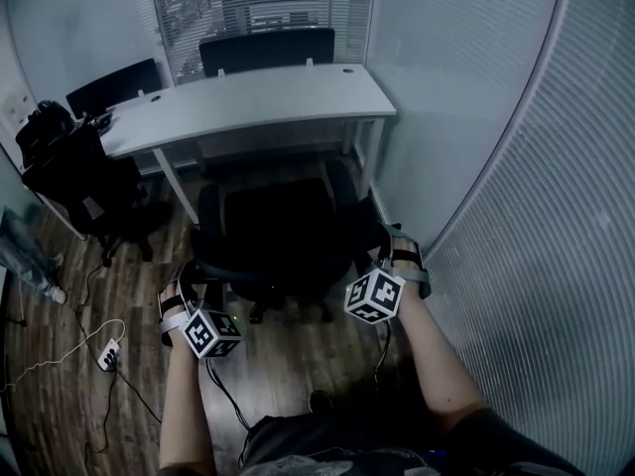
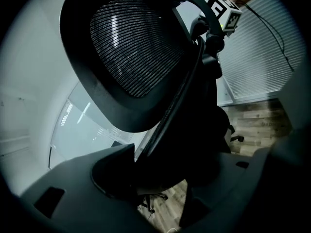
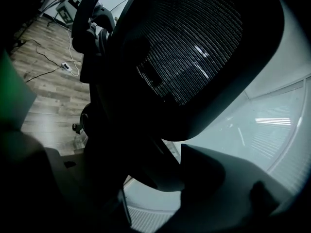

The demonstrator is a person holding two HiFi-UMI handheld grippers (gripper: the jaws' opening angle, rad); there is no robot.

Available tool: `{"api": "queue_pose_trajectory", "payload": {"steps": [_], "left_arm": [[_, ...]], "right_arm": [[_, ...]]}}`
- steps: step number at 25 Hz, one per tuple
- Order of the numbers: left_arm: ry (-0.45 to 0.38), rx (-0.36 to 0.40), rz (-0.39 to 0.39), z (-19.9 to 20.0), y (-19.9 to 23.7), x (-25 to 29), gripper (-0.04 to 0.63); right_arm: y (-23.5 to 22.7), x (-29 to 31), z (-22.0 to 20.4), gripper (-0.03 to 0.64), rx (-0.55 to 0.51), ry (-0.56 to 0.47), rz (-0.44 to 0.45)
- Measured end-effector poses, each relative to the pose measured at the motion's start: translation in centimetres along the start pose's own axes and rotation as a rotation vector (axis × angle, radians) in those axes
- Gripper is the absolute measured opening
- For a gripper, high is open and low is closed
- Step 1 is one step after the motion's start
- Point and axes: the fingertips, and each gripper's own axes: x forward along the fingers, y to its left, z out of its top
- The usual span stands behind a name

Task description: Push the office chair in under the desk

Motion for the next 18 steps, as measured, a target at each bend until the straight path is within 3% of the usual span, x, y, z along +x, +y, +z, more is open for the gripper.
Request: {"api": "queue_pose_trajectory", "payload": {"steps": [9, 18], "left_arm": [[0.015, -0.016, -0.023, 0.6, 2.9, 7.0, 0.278], [-0.022, -0.013, -0.023, 0.7, 6.2, 14.1, 0.278]], "right_arm": [[-2.2, 6.5, 2.2, 0.301, -0.009, -0.01, -0.012], [-4.2, 13.5, 4.7, 0.301, -0.007, 0.024, -0.012]]}}
